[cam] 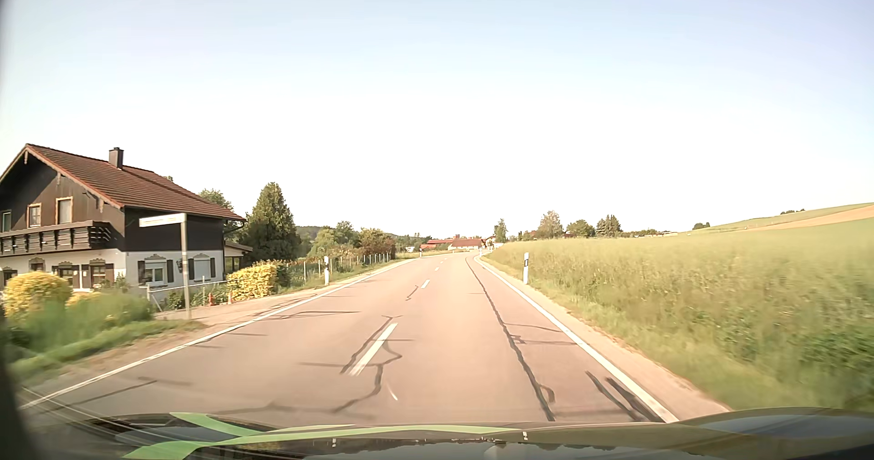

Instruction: Follow the waypoints while adhering to traffic rules and regulations

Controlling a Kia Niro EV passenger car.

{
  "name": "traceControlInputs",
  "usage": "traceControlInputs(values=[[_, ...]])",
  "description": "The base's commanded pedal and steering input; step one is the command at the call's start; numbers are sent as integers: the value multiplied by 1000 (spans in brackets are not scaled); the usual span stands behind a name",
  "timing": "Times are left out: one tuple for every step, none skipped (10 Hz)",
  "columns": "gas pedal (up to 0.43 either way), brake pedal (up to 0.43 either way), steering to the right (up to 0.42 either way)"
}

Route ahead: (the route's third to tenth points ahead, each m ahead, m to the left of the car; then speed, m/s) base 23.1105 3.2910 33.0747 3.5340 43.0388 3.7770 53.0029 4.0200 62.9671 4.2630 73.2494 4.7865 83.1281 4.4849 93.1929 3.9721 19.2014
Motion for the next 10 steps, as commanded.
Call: traceControlInputs(values=[[0,0,-11],[28,0,-11],[28,0,-11],[28,0,-11],[28,0,-9],[28,0,-8],[28,0,-5],[28,0,-3],[20,0,-3],[8,0,-3]])
